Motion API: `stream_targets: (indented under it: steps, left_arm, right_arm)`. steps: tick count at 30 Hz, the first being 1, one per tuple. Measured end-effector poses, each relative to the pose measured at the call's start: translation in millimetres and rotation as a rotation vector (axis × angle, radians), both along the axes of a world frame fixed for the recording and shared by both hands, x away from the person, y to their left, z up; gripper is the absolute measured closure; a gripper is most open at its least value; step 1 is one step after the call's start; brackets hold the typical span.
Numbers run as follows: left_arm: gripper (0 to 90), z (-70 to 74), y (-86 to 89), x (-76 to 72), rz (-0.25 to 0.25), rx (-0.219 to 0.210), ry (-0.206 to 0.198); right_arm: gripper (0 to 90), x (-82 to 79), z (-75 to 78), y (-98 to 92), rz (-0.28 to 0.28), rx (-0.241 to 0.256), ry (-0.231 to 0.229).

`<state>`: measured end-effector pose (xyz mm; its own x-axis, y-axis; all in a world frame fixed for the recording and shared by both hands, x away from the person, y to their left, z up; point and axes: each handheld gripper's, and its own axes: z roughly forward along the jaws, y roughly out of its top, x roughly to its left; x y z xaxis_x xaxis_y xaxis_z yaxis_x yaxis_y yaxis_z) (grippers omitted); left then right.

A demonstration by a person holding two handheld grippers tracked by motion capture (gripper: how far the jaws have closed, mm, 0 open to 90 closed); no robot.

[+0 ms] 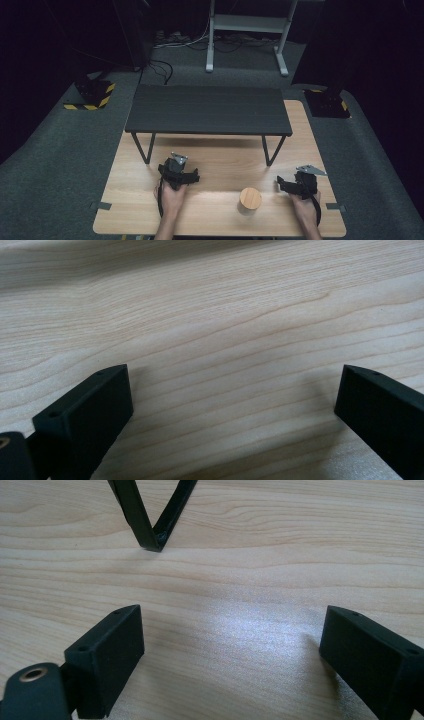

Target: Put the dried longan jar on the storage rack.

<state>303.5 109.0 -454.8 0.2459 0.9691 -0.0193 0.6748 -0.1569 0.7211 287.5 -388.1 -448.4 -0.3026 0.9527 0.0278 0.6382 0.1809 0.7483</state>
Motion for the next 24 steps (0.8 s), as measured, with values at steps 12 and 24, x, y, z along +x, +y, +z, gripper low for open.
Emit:
stream_targets:
  steps: [12, 24]
  left_arm:
    - [2.0, -0.1, 0.1, -0.1, 0.001, -0.001, -0.001]
    - [2.0, -0.1, -0.1, -0.1, 0.001, 0.0, -0.001]
  right_arm:
    - [6.2, 2.1, 0.6, -2.9, 0.024, 0.001, 0.006]
    - [5.7, -25.3, 3.5, -19.1, 0.203, 0.046, -0.04]
